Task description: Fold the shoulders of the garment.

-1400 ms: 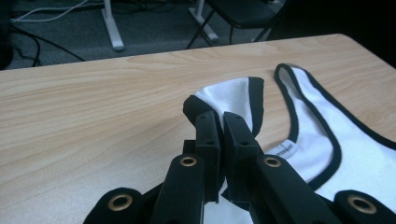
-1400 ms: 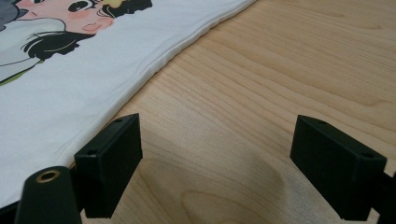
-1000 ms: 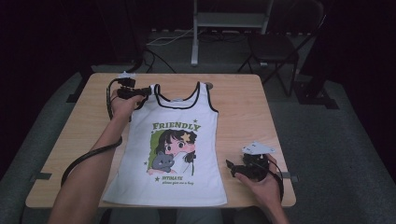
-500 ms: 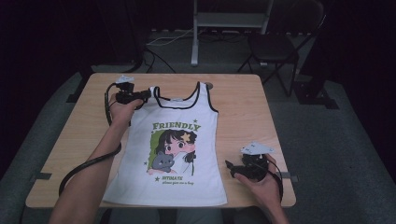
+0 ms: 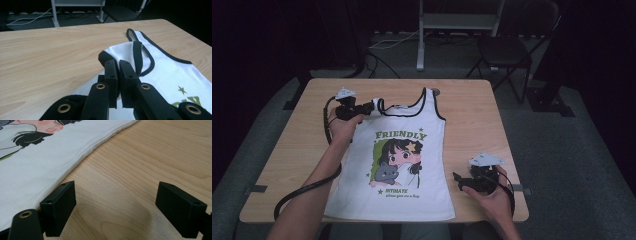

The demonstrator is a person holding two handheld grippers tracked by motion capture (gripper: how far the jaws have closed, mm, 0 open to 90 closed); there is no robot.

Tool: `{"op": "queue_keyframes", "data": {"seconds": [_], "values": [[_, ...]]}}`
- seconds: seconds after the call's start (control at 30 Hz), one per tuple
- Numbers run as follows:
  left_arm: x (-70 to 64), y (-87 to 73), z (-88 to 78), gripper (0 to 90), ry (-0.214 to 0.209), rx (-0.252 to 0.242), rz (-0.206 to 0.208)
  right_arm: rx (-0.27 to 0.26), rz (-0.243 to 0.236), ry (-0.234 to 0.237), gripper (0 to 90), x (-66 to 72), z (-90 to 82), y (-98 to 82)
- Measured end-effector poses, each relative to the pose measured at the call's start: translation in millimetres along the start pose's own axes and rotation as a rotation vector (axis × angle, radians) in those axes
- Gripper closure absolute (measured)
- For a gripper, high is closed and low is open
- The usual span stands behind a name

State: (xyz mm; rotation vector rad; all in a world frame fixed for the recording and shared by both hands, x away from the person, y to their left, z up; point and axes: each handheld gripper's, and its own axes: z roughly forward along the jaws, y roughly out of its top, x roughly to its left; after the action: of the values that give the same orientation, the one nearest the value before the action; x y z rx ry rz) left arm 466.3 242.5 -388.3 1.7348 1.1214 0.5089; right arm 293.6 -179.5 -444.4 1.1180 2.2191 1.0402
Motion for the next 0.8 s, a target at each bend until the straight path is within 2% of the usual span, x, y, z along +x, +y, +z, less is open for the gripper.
{"op": "queue_keyframes", "data": {"seconds": [0.1,0.17,0.43,0.6,0.8], "values": [[-2.8,-4.6,-3.8,85.6,0.001,-0.007,0.002,0.000,-0.004,0.001,16.1,0.3,0.2,0.1],[-5.3,-8.0,-5.1,85.6,0.008,-0.003,0.019,0.001,-0.004,0.002,16.1,0.8,0.4,0.3],[-11.3,-14.8,-6.8,85.6,0.002,-0.010,0.010,0.000,-0.006,0.002,16.1,1.7,0.4,0.4],[-15.8,-20.8,-8.9,85.5,-0.002,-0.002,0.021,0.002,-0.007,0.004,16.1,1.8,0.5,0.4],[-21.3,-31.2,-10.1,84.0,-0.009,0.040,0.065,0.002,-0.008,0.005,16.1,1.9,0.6,0.5]]}}
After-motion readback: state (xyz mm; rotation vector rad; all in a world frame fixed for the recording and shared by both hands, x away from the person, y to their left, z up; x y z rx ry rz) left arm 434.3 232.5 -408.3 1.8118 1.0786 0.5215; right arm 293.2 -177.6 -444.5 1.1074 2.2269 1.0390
